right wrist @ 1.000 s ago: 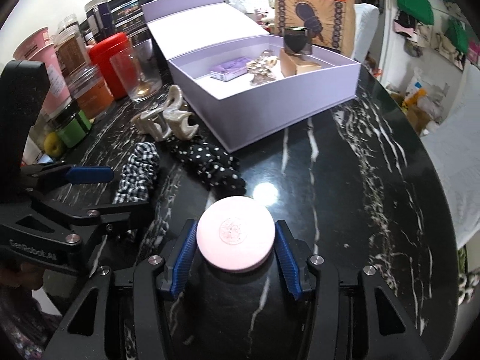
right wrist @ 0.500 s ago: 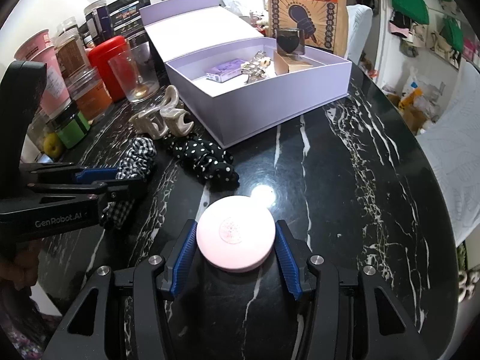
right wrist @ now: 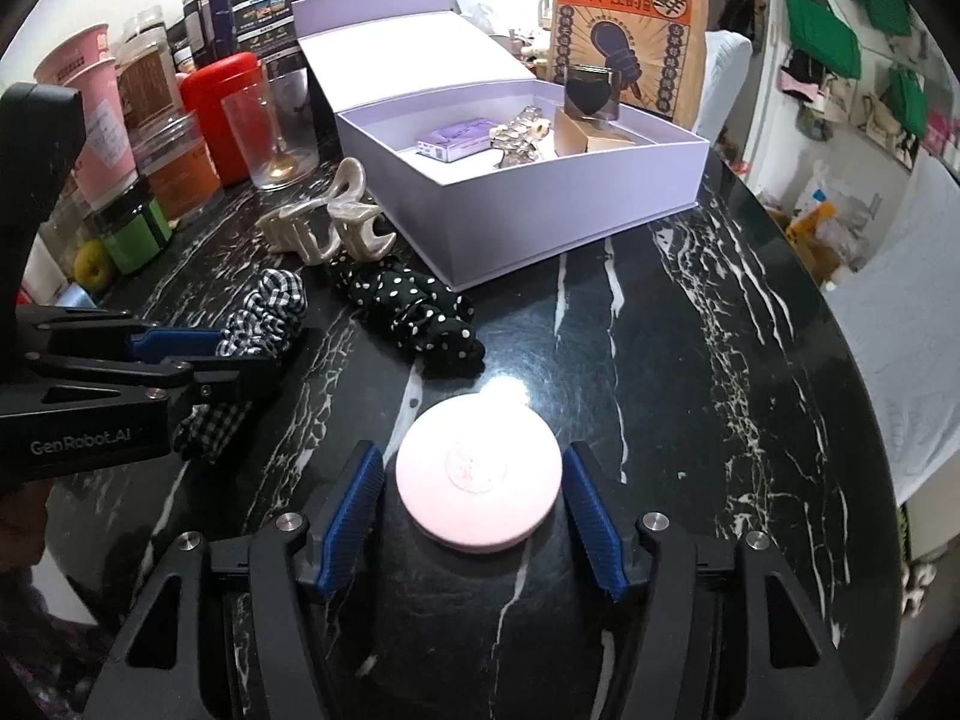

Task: Organize rigid objects
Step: 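Lift the pink compact and gingham scrunchie off the table with both tools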

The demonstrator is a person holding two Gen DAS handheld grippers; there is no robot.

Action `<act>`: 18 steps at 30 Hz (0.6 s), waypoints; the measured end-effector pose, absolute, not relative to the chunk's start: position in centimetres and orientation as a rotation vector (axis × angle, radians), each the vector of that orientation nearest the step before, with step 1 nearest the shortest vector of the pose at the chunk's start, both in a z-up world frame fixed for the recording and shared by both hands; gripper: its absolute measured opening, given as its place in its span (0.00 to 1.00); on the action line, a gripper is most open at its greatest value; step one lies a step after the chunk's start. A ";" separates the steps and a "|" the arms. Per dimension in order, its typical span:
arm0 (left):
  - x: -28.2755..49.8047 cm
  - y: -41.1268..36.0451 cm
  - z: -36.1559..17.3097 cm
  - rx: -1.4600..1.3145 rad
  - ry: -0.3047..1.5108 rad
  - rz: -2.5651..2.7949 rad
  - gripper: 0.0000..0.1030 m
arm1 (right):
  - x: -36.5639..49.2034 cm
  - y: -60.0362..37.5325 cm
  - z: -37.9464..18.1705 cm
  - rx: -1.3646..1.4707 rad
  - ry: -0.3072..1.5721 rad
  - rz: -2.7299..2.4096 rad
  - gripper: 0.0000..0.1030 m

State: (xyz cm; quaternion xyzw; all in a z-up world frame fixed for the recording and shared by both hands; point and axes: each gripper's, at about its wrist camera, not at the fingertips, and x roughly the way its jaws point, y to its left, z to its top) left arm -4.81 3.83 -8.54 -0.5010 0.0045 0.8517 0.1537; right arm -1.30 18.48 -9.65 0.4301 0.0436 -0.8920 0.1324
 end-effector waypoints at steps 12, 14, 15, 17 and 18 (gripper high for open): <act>-4.9 4.3 -8.4 -1.425 0.011 2.415 0.31 | -1.3 18.5 -9.5 1.246 0.103 -2.573 0.49; -4.8 4.4 -8.2 -1.420 0.015 2.417 0.31 | -1.2 18.5 -9.3 1.241 0.100 -2.570 0.49; -4.8 4.4 -8.2 -1.417 0.017 2.418 0.31 | -1.2 18.4 -9.3 1.239 0.099 -2.570 0.49; -4.6 4.5 -7.9 -1.410 0.026 2.420 0.31 | -1.1 18.5 -9.1 1.235 0.092 -2.570 0.49; -4.6 4.5 -7.7 -1.406 0.029 2.423 0.31 | -1.1 18.5 -9.0 1.235 0.088 -2.569 0.49</act>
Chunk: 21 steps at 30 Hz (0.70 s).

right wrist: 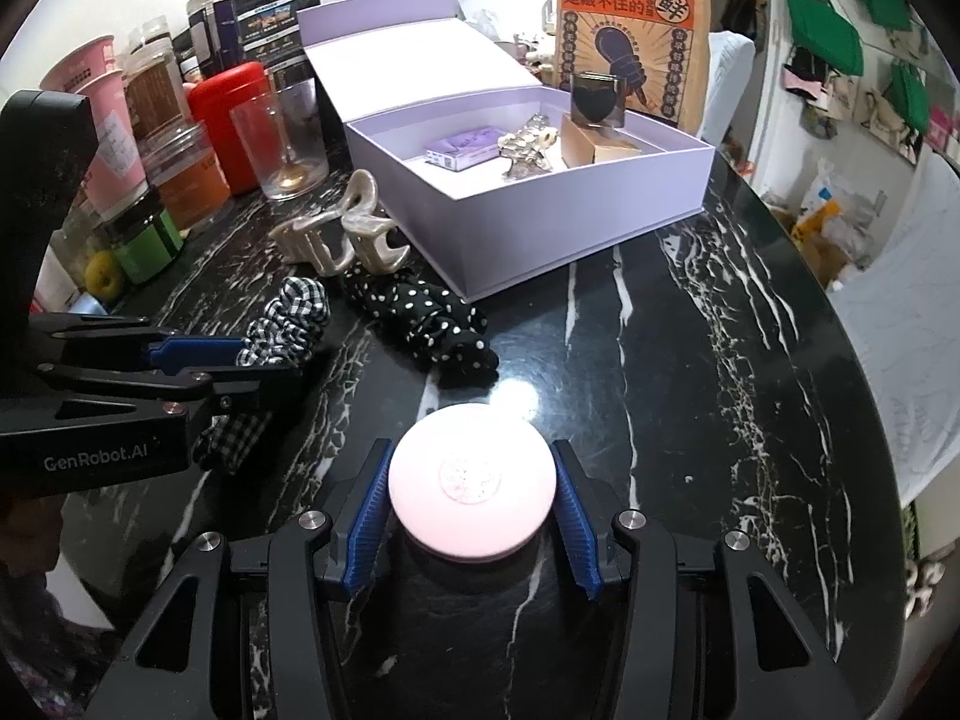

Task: Organize rigid objects
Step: 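Lift the pink compact and gingham scrunchie off the table with both tools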

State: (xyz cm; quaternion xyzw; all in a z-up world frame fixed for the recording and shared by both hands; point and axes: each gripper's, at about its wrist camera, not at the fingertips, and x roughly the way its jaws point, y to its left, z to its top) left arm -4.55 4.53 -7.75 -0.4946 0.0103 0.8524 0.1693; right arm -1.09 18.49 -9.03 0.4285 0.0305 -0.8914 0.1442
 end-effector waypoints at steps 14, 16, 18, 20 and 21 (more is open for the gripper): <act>-3.4 5.1 -5.3 -1.332 0.069 2.453 0.31 | -0.1 18.3 -6.8 1.149 0.112 -2.587 0.49; -3.3 5.1 -4.8 -1.316 0.073 2.460 0.31 | 0.0 18.2 -6.4 1.131 0.120 -2.594 0.49; -3.3 5.2 -4.4 -1.305 0.075 2.463 0.31 | 0.1 18.2 -5.9 1.114 0.123 -2.598 0.49; -3.4 5.2 -3.9 -1.292 0.078 2.469 0.31 | 0.2 18.3 -5.4 1.098 0.121 -2.600 0.49; -3.5 5.2 -3.8 -1.290 0.083 2.472 0.31 | 0.1 18.3 -5.3 1.094 0.121 -2.599 0.49</act>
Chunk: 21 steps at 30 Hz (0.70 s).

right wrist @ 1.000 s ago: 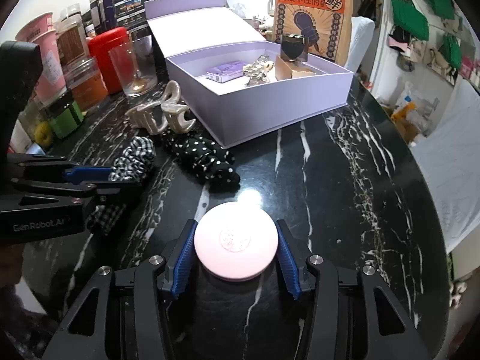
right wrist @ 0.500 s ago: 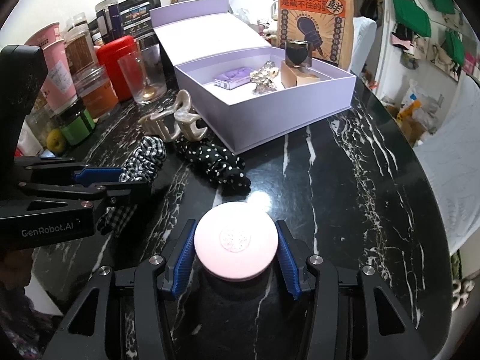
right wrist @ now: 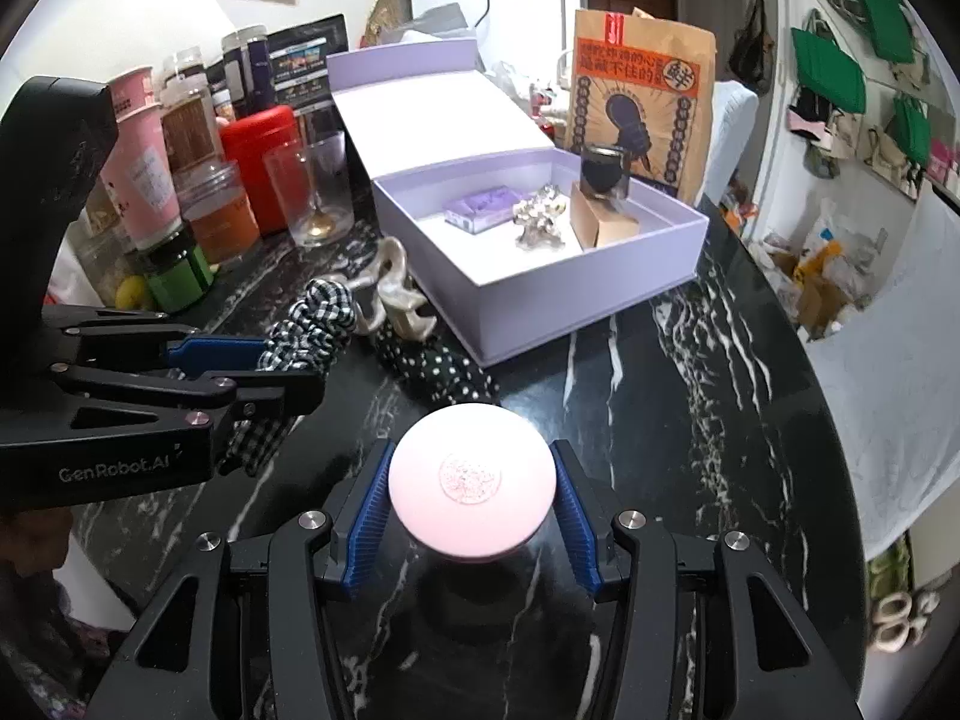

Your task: Organize rigid objects

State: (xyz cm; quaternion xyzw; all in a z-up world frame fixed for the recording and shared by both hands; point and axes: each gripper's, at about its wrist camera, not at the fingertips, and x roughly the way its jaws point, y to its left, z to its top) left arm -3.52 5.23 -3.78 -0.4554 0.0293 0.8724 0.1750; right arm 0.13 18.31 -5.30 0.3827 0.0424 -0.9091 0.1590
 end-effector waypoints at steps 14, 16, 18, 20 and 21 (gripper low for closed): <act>-4.6 5.7 -0.6 -1.199 0.132 2.512 0.31 | -0.6 18.1 -2.4 0.992 0.163 -2.599 0.49; -4.9 5.8 -0.2 -1.184 0.133 2.516 0.31 | -0.8 18.1 -2.0 0.979 0.166 -2.597 0.49; -5.2 5.9 0.3 -1.165 0.132 2.521 0.31 | -1.0 18.2 -1.5 0.963 0.173 -2.598 0.49; -5.5 6.0 0.8 -1.147 0.132 2.523 0.31 | -1.3 18.2 -1.1 0.951 0.176 -2.595 0.49; -5.5 6.0 1.0 -1.138 0.130 2.524 0.31 | -1.4 18.2 -0.8 0.947 0.173 -2.595 0.49</act>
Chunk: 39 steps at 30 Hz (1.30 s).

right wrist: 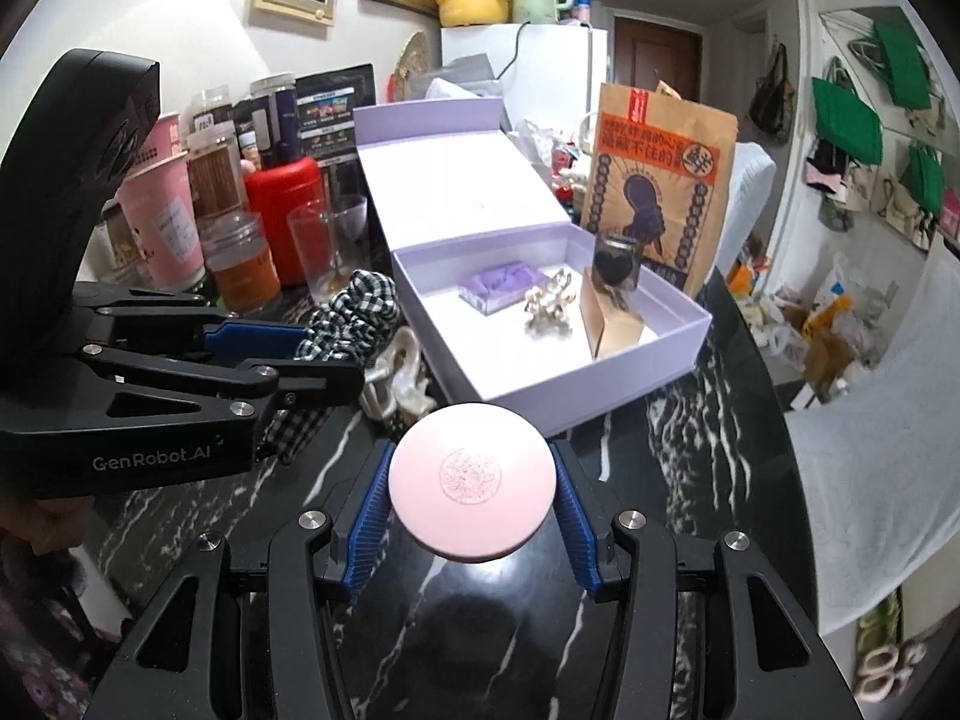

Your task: Organize rigid objects

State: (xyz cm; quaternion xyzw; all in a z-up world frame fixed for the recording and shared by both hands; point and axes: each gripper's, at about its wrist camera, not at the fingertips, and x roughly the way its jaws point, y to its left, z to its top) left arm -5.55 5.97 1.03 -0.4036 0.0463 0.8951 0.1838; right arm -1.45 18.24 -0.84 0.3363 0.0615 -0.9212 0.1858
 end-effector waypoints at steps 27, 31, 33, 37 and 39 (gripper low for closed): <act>-10.7 5.0 4.0 -1.026 0.111 2.587 0.31 | -8.2 17.8 3.8 0.856 0.225 -2.592 0.49; -11.9 4.8 4.2 -1.022 0.101 2.590 0.31 | -9.4 17.8 4.2 0.848 0.235 -2.592 0.49; -12.5 4.7 4.3 -1.018 0.100 2.594 0.31 | -10.0 17.7 4.4 0.845 0.243 -2.590 0.49; -14.0 4.4 4.5 -1.011 0.099 2.598 0.31 | -11.2 17.6 4.7 0.844 0.247 -2.587 0.49; -14.7 4.3 4.6 -1.013 0.091 2.596 0.31 | -11.9 17.6 4.8 0.846 0.249 -2.588 0.49</act>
